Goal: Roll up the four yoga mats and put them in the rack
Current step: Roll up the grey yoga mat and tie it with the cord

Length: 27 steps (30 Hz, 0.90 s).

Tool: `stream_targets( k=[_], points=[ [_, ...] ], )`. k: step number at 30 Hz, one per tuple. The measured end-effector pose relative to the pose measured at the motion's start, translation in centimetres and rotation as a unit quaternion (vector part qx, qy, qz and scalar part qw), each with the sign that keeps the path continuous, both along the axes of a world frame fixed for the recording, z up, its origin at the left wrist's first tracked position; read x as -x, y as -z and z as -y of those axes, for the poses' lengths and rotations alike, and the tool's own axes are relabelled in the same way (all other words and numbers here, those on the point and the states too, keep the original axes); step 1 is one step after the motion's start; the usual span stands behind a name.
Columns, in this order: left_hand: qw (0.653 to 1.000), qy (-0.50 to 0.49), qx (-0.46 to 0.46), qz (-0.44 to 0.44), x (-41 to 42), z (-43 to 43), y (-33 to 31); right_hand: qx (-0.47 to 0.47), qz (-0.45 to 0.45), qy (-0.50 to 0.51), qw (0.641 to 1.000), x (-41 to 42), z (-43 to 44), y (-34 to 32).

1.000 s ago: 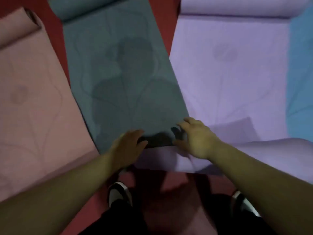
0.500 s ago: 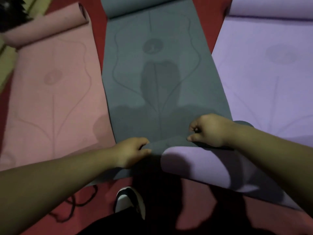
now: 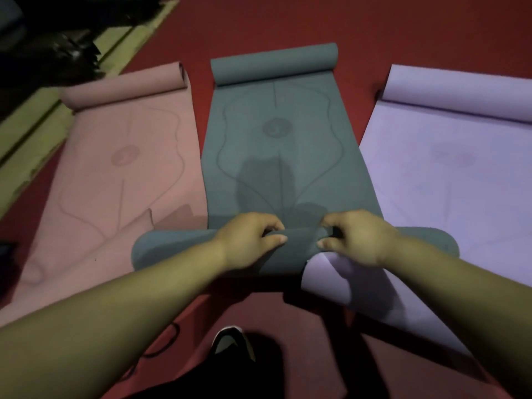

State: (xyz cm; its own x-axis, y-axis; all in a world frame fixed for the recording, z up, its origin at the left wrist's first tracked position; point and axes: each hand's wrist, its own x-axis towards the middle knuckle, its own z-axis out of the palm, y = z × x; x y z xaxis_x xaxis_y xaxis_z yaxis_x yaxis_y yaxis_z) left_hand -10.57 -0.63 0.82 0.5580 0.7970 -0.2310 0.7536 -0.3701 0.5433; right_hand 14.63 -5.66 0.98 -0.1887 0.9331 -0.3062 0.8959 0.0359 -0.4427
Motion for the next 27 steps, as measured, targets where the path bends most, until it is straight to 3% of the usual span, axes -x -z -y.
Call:
stream_targets(
  k=[6,11,15,19,27],
  points=[
    [0.993,-0.027,-0.012,-0.110,5.8,-0.9,-0.7,-0.012,0.052,-0.016,0.998,2.2,-0.2,-1.9],
    [0.997,-0.036,-0.030,-0.065,6.2,0.5,-0.2,-0.009,0.066,-0.073,0.995,6.6,-1.3,-2.0],
    [0.993,-0.036,-0.086,-0.066,7.3,0.1,-2.0,-0.036,0.031,-0.033,0.998,6.4,-2.0,-3.2],
    [0.982,-0.058,-0.156,-0.094,8.1,-1.2,-5.7,-0.100,0.049,0.004,0.994,5.3,-1.5,-7.1],
    [0.948,-0.058,-0.309,-0.036,4.7,-1.9,-16.1,-0.264,0.069,0.108,0.956,3.7,-0.3,-15.3]
  ],
)
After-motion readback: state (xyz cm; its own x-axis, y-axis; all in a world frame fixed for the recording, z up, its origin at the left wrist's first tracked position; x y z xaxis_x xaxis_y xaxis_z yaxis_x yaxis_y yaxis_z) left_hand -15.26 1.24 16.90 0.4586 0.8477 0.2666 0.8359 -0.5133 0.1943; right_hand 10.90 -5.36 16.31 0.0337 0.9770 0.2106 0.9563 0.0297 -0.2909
